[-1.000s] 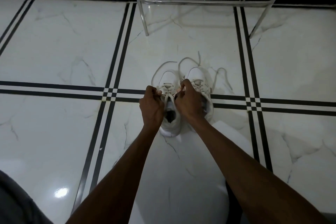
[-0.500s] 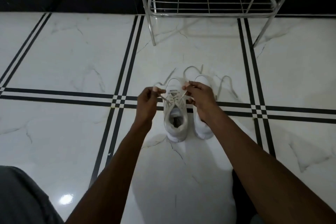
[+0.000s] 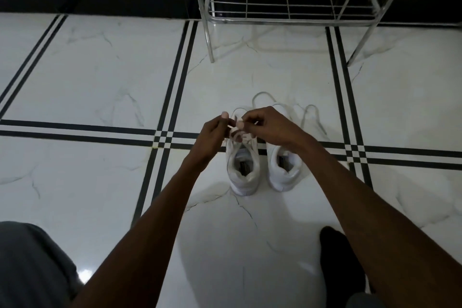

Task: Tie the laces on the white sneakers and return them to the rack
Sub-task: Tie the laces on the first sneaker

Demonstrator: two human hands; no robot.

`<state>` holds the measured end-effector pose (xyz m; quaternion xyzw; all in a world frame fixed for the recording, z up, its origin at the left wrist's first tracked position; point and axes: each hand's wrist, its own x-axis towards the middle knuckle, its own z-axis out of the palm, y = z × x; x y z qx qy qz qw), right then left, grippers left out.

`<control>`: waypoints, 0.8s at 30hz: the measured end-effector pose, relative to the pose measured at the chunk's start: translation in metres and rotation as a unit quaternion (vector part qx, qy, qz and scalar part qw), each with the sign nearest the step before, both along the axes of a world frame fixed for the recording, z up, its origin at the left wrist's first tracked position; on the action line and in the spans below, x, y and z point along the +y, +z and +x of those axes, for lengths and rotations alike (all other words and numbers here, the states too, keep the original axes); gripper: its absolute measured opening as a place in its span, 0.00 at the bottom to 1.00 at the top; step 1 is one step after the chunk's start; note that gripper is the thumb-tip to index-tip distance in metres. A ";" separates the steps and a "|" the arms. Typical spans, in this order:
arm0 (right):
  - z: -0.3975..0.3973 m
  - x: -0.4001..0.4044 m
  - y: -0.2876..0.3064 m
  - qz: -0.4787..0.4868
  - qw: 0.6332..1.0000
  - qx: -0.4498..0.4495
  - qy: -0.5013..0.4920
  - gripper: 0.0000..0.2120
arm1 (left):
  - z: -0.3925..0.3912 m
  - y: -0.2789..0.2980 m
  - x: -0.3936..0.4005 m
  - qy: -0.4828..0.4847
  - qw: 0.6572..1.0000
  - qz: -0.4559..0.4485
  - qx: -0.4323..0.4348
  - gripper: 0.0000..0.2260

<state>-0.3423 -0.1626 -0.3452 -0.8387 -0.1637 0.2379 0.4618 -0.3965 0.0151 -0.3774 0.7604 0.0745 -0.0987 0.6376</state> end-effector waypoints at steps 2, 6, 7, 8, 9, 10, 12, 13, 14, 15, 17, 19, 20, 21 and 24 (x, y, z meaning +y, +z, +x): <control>0.002 -0.007 -0.001 -0.061 0.998 -0.013 0.008 0.10 | 0.002 -0.005 -0.002 0.014 1.000 -0.007 0.003 0.24; -0.001 -0.012 -0.009 -0.079 0.988 -0.117 -0.067 0.05 | 0.005 -0.007 -0.008 0.048 0.999 0.007 0.015 0.22; -0.002 -0.011 -0.012 -0.074 0.981 -0.146 -0.100 0.04 | 0.005 -0.008 -0.009 0.052 0.998 0.011 0.017 0.22; -0.003 -0.010 -0.013 -0.066 0.975 -0.165 -0.131 0.03 | 0.005 -0.007 -0.010 0.051 0.998 0.010 0.018 0.21; -0.002 -0.009 -0.015 -0.049 0.972 -0.167 -0.156 0.03 | 0.006 -0.009 -0.010 0.048 0.999 0.005 0.019 0.21; -0.001 -0.008 -0.017 -0.025 0.972 -0.155 -0.176 0.03 | 0.007 -0.013 -0.008 0.045 0.999 -0.001 0.019 0.20; -0.001 -0.005 -0.019 0.039 0.972 -0.099 -0.208 0.05 | 0.010 -0.019 -0.005 0.029 1.000 0.003 0.010 0.17; -0.001 -0.004 -0.020 0.071 0.971 -0.069 -0.218 0.06 | 0.012 -0.021 -0.004 0.014 1.000 0.018 -0.006 0.17; -0.002 -0.004 -0.019 0.098 0.969 -0.042 -0.222 0.07 | 0.012 -0.022 -0.005 0.000 0.999 0.037 -0.027 0.18; -0.003 -0.004 -0.019 0.122 0.967 -0.018 -0.221 0.07 | 0.013 -0.025 -0.005 -0.005 0.997 0.062 -0.052 0.19; -0.004 -0.004 -0.016 0.171 0.960 0.027 -0.219 0.09 | 0.017 -0.031 -0.005 0.025 0.987 0.126 -0.096 0.16; -0.006 -0.005 -0.014 0.211 0.948 0.068 -0.226 0.10 | 0.019 -0.036 -0.001 0.084 0.970 0.196 -0.114 0.09; -0.006 -0.005 -0.013 0.224 0.944 0.082 -0.229 0.10 | 0.020 -0.035 0.001 0.102 0.964 0.221 -0.109 0.06; -0.007 -0.005 -0.013 0.232 0.940 0.092 -0.232 0.11 | 0.019 -0.034 0.003 0.113 0.960 0.236 -0.103 0.05; -0.010 -0.003 -0.011 0.261 0.925 0.123 -0.247 0.10 | 0.016 -0.028 0.004 0.134 0.950 0.259 -0.113 0.03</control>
